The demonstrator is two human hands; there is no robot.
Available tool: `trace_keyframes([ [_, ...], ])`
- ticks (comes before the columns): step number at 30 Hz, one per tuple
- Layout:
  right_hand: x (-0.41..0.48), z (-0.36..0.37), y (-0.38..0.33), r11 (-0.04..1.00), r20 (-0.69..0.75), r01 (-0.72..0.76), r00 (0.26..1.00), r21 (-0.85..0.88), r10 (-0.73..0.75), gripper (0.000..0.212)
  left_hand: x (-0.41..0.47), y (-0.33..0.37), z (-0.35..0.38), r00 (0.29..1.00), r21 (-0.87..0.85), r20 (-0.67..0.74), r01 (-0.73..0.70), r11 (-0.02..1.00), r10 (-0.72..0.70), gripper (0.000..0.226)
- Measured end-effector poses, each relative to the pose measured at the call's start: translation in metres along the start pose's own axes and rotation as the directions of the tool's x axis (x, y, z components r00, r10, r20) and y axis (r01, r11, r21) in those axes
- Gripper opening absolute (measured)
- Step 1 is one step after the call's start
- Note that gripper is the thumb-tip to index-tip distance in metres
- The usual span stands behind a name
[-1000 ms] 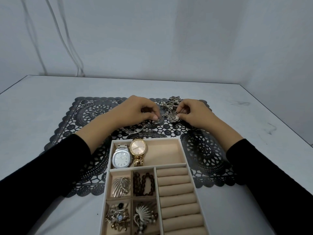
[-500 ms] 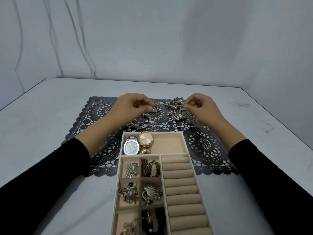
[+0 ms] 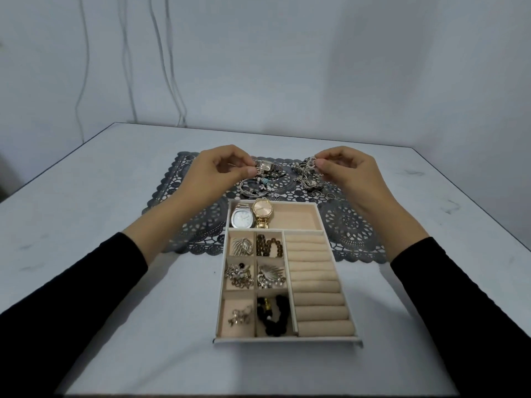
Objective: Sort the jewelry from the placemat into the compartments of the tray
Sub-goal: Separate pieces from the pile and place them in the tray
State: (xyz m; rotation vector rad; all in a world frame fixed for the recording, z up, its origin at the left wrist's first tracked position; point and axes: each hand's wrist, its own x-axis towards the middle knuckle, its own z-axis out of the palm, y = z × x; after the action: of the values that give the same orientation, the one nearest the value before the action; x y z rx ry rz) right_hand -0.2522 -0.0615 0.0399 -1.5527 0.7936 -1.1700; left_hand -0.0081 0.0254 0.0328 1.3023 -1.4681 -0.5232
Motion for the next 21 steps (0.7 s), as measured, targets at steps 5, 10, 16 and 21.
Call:
trace_keyframes([
  [5,-0.023,0.011,-0.01,0.994,0.116,-0.024,0.993,0.104,0.012,0.016,-0.025,0.008,-0.005,0.999,-0.042,0.01,-0.031,0.999,0.031,0.009],
  [10,-0.045,0.022,-0.018,0.987,0.257,-0.056,0.966,0.152,0.015,0.02,-0.054,0.015,-0.01,0.998,-0.081,0.054,-0.034,0.996,0.039,0.011],
  [16,-0.065,0.032,-0.023,0.979,0.434,-0.095,0.901,0.182,0.007,0.015,-0.085,0.021,-0.016,0.995,-0.088,0.099,0.016,0.996,-0.008,0.011],
  [21,-0.072,0.035,-0.024,0.971,0.484,-0.118,0.875,0.21,0.002,0.012,-0.105,0.026,-0.018,0.981,-0.133,0.194,0.05,0.99,-0.023,0.01],
])
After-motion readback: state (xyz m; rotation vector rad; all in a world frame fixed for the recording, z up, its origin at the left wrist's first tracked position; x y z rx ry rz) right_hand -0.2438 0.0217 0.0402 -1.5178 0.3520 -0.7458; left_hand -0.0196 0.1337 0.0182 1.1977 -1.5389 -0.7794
